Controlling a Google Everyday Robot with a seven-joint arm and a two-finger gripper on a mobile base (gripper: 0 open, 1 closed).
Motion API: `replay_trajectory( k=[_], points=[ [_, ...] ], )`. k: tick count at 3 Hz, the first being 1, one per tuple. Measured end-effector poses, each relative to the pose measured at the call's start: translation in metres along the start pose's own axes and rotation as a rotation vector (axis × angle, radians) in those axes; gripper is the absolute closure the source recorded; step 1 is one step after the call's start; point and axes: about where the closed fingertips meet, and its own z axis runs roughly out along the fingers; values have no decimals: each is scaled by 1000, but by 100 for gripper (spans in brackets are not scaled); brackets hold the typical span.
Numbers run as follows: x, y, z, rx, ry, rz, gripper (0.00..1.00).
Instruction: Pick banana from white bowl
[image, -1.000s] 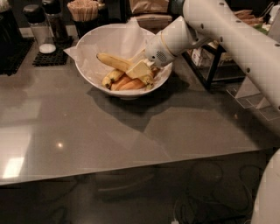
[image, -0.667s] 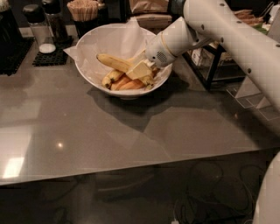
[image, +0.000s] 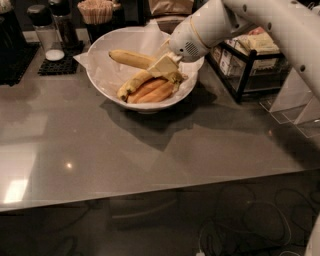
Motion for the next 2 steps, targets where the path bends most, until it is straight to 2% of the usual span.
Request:
replay_trajectory(
  k=[1,2],
  points=[
    [-30,7,-36,6,18,-87,100],
    [-31,29,-42,-75,-9,-113,100]
  ],
)
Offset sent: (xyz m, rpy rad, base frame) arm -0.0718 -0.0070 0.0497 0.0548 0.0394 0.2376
